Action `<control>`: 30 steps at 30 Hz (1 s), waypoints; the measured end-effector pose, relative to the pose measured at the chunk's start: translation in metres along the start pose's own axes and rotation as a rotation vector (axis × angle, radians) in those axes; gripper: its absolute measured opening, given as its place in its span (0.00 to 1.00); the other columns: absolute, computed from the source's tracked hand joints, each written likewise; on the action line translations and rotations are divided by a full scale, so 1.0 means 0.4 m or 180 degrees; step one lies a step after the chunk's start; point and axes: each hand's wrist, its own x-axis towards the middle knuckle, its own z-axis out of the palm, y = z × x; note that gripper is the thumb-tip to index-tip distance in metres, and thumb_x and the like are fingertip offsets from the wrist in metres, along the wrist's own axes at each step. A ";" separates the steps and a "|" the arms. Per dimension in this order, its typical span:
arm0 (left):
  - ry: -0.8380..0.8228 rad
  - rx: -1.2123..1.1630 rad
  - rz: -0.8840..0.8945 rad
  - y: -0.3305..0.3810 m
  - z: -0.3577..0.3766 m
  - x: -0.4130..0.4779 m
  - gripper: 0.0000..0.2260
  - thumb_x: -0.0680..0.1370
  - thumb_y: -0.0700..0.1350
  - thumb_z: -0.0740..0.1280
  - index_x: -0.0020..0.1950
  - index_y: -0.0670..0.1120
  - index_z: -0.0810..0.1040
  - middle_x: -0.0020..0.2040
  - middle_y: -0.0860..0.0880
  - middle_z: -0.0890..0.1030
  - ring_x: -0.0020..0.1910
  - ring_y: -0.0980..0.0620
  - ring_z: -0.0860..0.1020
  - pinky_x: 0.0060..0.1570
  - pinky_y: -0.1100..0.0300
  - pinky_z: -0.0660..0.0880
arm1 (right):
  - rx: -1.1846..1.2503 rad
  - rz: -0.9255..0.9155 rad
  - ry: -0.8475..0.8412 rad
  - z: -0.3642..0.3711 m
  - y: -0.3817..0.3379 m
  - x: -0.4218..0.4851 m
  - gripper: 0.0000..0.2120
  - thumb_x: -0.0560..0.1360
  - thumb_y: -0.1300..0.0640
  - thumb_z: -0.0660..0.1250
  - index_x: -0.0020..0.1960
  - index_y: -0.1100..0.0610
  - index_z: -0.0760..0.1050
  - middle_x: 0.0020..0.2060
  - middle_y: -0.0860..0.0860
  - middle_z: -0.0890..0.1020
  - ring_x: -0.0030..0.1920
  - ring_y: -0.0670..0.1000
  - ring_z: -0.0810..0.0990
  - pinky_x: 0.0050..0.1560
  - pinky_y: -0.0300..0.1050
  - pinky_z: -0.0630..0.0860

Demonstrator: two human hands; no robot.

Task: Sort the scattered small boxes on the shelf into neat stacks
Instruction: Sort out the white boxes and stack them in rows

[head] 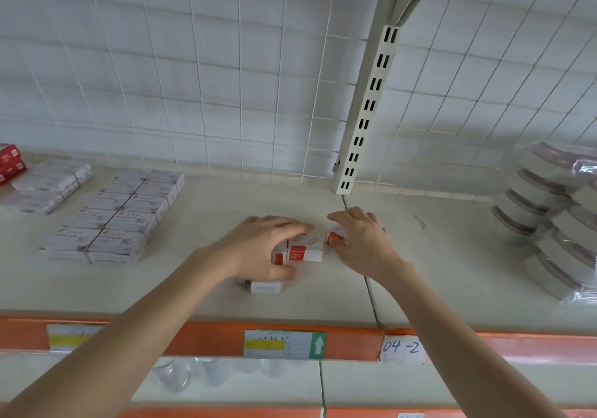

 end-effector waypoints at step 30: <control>0.1060 -0.0829 -0.1104 -0.038 0.064 -0.199 0.34 0.64 0.64 0.65 0.68 0.54 0.70 0.74 0.49 0.55 0.74 0.50 0.54 0.67 0.59 0.57 | 0.0792 -0.1493 0.0413 0.075 -0.136 -0.033 0.16 0.67 0.63 0.67 0.54 0.62 0.79 0.51 0.57 0.80 0.55 0.59 0.76 0.54 0.40 0.64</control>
